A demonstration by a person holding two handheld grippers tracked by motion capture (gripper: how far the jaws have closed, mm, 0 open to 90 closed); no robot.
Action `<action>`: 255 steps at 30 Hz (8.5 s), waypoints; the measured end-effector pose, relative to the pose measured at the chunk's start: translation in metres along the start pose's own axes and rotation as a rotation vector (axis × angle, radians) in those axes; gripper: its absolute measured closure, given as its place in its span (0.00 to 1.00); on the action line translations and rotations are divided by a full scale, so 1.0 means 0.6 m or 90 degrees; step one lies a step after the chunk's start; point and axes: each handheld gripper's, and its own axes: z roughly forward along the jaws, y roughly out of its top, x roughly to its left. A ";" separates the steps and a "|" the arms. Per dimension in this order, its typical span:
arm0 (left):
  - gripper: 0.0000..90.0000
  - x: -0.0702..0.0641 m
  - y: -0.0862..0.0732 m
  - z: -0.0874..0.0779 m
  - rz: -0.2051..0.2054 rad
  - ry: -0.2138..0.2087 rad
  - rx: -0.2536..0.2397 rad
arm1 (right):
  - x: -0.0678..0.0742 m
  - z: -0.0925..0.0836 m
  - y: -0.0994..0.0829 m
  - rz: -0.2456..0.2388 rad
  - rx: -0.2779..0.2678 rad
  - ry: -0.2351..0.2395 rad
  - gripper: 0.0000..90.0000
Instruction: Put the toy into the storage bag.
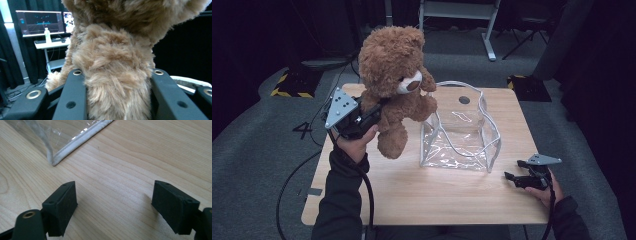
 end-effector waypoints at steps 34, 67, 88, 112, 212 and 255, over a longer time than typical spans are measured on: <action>0.73 -0.070 0.060 0.091 0.029 -0.069 -0.013 | 0.000 0.000 0.000 0.000 0.000 0.000 0.22; 0.73 -0.126 0.034 0.226 -0.008 -0.085 0.022 | 0.000 0.000 0.000 0.000 0.000 0.000 0.22; 0.73 -0.138 0.007 0.270 0.029 -0.033 0.086 | 0.000 0.000 0.000 0.000 0.000 0.000 0.22; 0.69 -0.140 -0.075 0.291 0.063 -0.103 0.206 | 0.000 0.000 0.000 0.000 0.000 0.000 0.22; 0.39 -0.146 -0.095 0.326 0.140 -0.103 0.489 | 0.000 0.000 0.000 0.000 -0.001 0.000 0.22; 0.26 -0.148 -0.055 0.290 0.159 -0.075 0.415 | 0.000 0.000 0.000 0.000 0.000 0.000 0.22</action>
